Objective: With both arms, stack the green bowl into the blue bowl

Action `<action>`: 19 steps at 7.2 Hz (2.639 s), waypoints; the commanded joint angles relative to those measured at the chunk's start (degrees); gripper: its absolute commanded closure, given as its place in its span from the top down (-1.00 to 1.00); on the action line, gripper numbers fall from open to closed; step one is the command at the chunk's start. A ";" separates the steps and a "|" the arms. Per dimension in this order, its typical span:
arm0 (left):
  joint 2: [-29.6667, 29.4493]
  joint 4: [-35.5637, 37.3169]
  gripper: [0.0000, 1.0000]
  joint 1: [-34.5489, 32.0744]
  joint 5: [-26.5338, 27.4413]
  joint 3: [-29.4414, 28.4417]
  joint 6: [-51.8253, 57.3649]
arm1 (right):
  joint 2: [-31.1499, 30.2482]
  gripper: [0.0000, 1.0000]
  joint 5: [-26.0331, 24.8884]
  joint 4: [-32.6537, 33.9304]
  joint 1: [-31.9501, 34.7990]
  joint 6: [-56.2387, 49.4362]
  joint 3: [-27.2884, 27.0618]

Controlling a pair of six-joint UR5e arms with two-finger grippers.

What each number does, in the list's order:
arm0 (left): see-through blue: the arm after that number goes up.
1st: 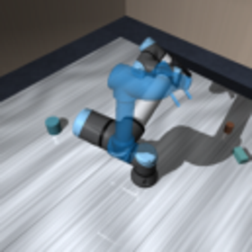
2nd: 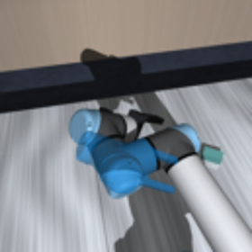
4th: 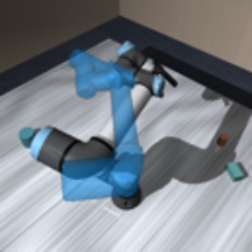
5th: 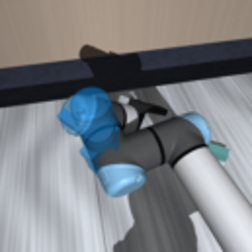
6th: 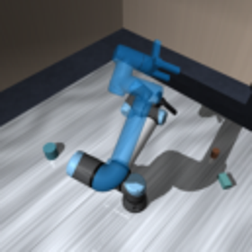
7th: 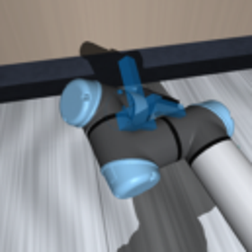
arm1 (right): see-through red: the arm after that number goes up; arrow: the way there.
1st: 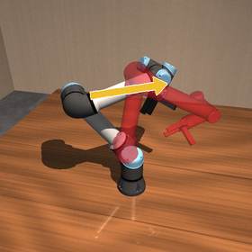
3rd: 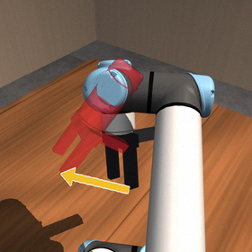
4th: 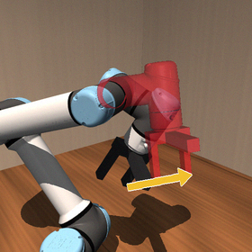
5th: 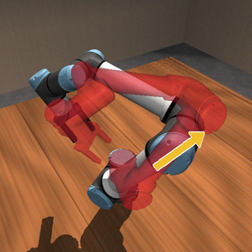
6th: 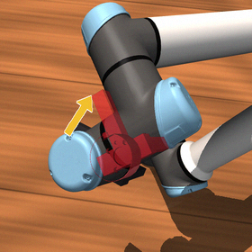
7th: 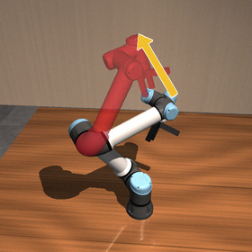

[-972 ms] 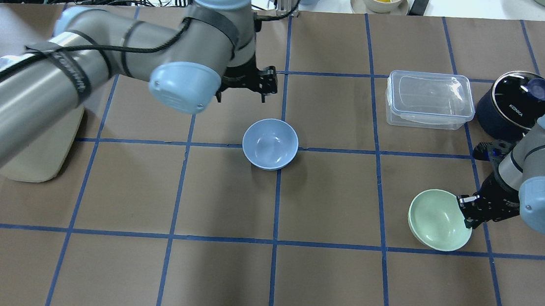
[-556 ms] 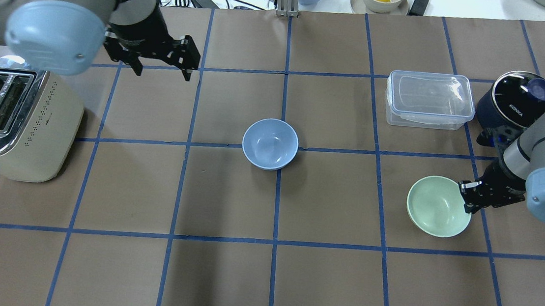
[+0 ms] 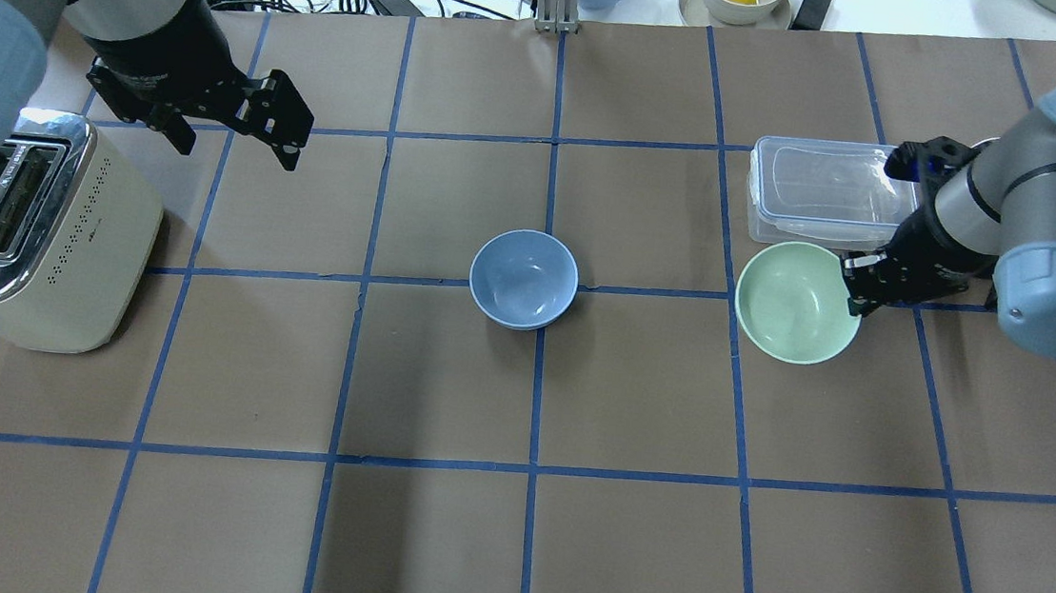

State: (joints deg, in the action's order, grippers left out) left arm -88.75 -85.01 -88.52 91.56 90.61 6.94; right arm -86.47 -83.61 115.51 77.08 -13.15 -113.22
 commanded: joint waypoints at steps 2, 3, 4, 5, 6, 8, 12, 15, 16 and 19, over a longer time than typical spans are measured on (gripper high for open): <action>-1.51 -1.03 1.00 2.48 -0.06 -3.86 0.27 | 7.43 -1.00 0.03 -0.46 17.70 17.43 10.27; -1.60 -1.04 1.00 2.48 -0.15 -3.95 0.27 | 10.24 -1.00 0.11 -0.55 21.67 23.72 13.52; -1.69 -1.04 1.00 2.39 -0.32 -3.86 0.18 | 13.40 -1.00 0.20 -0.55 25.80 29.35 16.78; -1.60 -1.04 1.00 2.30 -0.33 -3.77 0.18 | 16.04 -1.00 0.20 -0.99 28.27 32.98 19.42; -1.60 -1.04 1.00 2.39 -0.33 -3.69 0.18 | 18.76 -1.00 0.03 -1.43 29.34 33.10 19.88; -1.43 -0.95 1.00 2.04 -0.33 -2.46 0.10 | 20.11 -1.00 0.90 -4.58 29.35 31.62 20.06; -1.34 -0.51 1.00 2.04 -0.33 -2.54 0.09 | 21.17 0.99 1.70 -6.60 29.27 31.34 22.08; -1.16 -0.42 1.00 2.04 -0.33 -2.46 0.09 | 14.87 1.00 0.48 -22.01 25.68 30.30 32.58; -0.90 -0.42 1.00 2.04 -0.33 -2.45 0.09 | 13.36 1.00 0.12 -27.22 24.01 29.94 36.46; -1.07 -0.42 1.00 2.04 -0.41 -2.45 0.09 | 7.56 1.00 -4.54 -32.62 23.29 24.86 39.05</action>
State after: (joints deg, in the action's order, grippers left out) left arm -89.71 -85.43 -86.48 91.21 88.15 7.03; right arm -76.41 -87.27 85.06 100.73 14.01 -74.30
